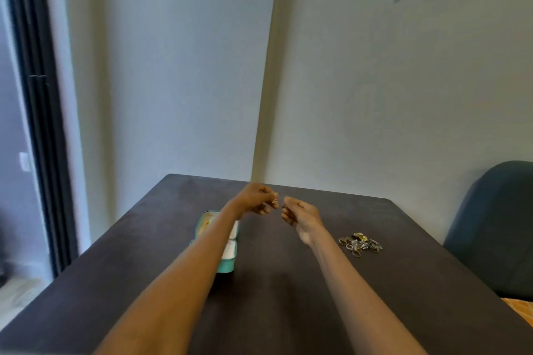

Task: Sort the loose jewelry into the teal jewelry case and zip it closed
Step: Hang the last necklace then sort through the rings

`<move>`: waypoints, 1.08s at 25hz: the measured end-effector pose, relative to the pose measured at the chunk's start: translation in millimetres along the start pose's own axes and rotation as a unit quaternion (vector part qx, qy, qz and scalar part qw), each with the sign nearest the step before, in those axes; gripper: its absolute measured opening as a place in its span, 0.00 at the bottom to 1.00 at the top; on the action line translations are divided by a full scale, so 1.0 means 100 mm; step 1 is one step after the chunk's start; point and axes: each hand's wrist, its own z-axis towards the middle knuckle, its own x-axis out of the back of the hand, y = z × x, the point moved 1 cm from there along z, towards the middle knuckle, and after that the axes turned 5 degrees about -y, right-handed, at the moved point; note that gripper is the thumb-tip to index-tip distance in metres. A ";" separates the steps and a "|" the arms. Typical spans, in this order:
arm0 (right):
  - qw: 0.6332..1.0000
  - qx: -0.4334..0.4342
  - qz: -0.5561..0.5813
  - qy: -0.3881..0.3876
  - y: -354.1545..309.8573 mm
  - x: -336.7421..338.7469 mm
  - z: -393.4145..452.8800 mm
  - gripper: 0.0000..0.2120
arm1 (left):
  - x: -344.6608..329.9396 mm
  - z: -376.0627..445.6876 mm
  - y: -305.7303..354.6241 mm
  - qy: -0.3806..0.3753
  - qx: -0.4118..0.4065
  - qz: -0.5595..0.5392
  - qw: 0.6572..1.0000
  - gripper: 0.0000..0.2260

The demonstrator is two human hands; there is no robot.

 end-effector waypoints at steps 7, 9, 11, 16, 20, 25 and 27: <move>0.971 -0.104 -0.148 -0.159 0.24 -0.98 -0.35 0.05 | 0.84 -0.68 -0.34 -0.041 0.166 0.208 0.963 0.03; 0.961 -0.116 -0.202 -0.148 0.34 -1.06 -0.41 0.05 | 0.86 -0.77 -0.44 -0.069 0.214 0.244 0.943 0.04; 0.956 -0.122 -0.228 -0.141 0.44 -1.10 -0.46 0.05 | 0.85 -0.83 -0.50 -0.088 0.239 0.282 0.925 0.07; 0.947 -0.124 -0.260 -0.141 0.57 -1.09 -0.54 0.06 | 0.86 -0.90 -0.46 -0.127 0.252 0.280 0.917 0.07; 0.941 -0.121 -0.285 -0.137 0.60 -1.08 -0.59 0.04 | 0.80 -0.94 -0.50 -0.138 0.264 0.270 0.916 0.07; 0.924 -0.131 -0.336 -0.129 0.60 -1.10 -0.59 0.03 | 0.79 -0.98 -0.55 -0.117 0.281 0.248 0.920 0.06; 0.917 -0.131 -0.356 -0.119 0.61 -1.12 -0.58 0.05 | 0.85 -0.99 -0.54 -0.107 0.286 0.230 0.924 0.06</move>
